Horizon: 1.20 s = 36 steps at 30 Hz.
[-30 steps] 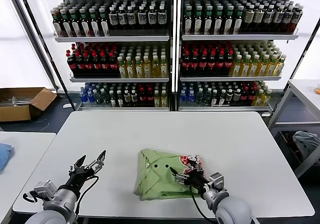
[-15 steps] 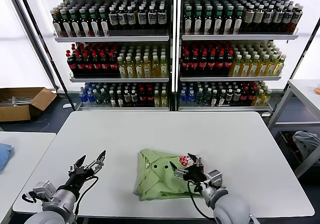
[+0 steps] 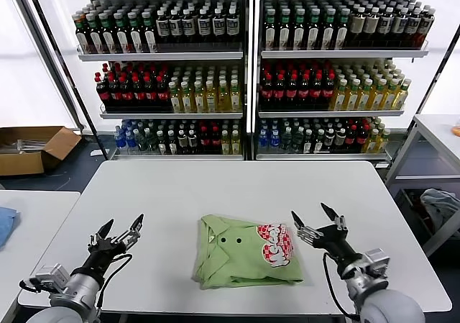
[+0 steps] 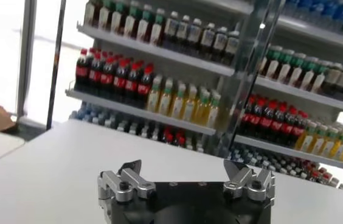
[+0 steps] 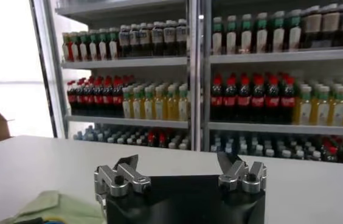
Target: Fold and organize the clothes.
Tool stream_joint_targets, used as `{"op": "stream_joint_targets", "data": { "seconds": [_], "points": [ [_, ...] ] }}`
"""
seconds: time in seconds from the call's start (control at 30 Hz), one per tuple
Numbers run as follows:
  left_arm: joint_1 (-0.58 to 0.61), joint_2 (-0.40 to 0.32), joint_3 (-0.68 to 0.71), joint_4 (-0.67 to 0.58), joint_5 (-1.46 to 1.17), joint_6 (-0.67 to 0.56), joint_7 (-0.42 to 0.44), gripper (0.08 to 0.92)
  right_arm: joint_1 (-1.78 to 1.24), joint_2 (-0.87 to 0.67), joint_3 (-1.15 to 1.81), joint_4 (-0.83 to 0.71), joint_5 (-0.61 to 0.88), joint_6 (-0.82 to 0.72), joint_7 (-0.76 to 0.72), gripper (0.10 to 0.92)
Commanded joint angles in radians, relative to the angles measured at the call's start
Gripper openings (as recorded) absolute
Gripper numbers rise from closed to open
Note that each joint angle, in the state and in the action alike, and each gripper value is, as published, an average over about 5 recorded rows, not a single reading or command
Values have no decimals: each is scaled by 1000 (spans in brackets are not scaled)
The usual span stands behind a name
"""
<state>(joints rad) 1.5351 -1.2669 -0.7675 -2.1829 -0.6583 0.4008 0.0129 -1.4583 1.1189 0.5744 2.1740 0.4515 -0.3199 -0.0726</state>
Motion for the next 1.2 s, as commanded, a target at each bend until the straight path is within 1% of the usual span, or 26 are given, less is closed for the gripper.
{"op": "stream_joint_targets", "data": {
  "seconds": [0.03, 0.17, 0.33, 0.57, 0.9, 1.07, 1.2],
  "points": [
    [57, -26, -45, -2, 188, -241, 172, 823, -238, 56, 217, 82, -31, 138, -141, 823],
    [82, -55, -71, -7, 207, -286, 200, 823, -275, 93, 227, 80, -57, 167, -159, 823],
    [100, -81, -114, 11, 230, -322, 255, 823, -304, 126, 219, 67, -87, 199, -172, 823],
    [131, -118, -177, 2, 224, -337, 300, 823, -358, 159, 235, 88, -106, 204, -205, 823],
    [128, -127, -211, -6, 211, -335, 335, 823, -353, 160, 234, 98, -110, 187, -209, 823],
    [130, -138, -231, -9, 224, -337, 343, 823, -352, 158, 247, 94, -110, 178, -215, 823],
    [135, -132, -241, -15, 221, -335, 346, 823, -355, 158, 264, 94, -106, 177, -222, 823]
  ]
}}
